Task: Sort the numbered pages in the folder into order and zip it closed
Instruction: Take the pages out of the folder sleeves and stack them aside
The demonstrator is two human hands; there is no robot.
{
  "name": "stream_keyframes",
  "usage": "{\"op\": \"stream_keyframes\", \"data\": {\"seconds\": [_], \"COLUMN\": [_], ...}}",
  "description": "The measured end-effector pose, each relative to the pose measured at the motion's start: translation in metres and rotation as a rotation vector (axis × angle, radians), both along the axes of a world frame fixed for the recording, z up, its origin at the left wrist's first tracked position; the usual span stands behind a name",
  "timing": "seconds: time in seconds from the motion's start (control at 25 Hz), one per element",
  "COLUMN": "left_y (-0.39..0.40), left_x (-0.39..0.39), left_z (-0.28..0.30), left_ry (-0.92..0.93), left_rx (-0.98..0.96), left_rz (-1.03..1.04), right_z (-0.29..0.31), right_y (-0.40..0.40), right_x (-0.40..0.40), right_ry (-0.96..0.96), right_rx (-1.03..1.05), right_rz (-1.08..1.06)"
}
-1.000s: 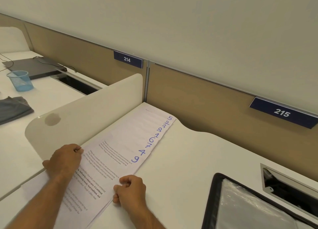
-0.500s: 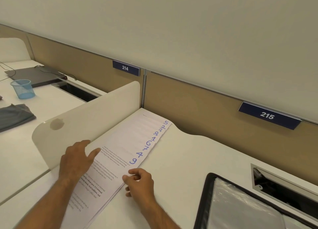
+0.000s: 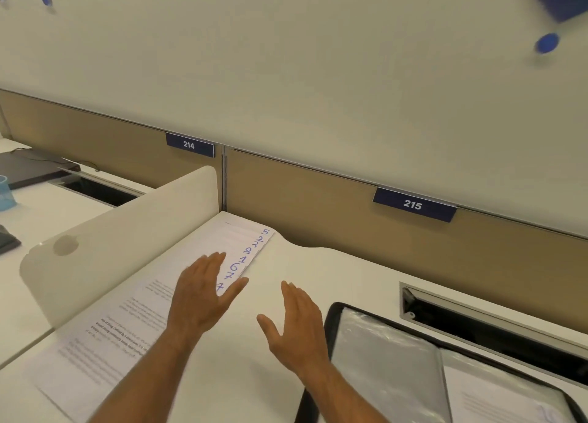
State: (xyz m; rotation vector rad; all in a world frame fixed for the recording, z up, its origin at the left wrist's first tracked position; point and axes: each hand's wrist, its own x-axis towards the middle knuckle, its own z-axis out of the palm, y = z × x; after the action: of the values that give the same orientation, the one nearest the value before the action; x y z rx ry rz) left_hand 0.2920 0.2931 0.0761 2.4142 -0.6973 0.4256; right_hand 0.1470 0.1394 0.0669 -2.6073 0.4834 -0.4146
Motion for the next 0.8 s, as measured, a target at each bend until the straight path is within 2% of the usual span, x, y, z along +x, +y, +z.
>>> {"op": "stream_keyframes", "data": {"seconds": [0.28, 0.48, 0.6, 0.8], "left_y": [-0.094, -0.145, -0.169, -0.199], "left_x": [-0.088, -0.153, -0.186, -0.230], "left_z": [-0.033, -0.047, -0.049, -0.063], "left_ry": [0.064, 0.070, 0.084, 0.143], "left_rx": [0.197, 0.244, 0.243, 0.329], "left_rz": [-0.226, -0.364, -0.444, -0.563], "right_z": [-0.030, -0.058, -0.066, -0.104], "right_y": [-0.074, -0.123, -0.149, -0.189], "right_x": [-0.098, -0.177, -0.227, -0.300], "right_ry": [0.197, 0.264, 0.246, 0.398], "right_rx": [-0.157, -0.080, -0.174, -0.041], "right_rz": [-0.213, -0.336, -0.406, -0.515]}}
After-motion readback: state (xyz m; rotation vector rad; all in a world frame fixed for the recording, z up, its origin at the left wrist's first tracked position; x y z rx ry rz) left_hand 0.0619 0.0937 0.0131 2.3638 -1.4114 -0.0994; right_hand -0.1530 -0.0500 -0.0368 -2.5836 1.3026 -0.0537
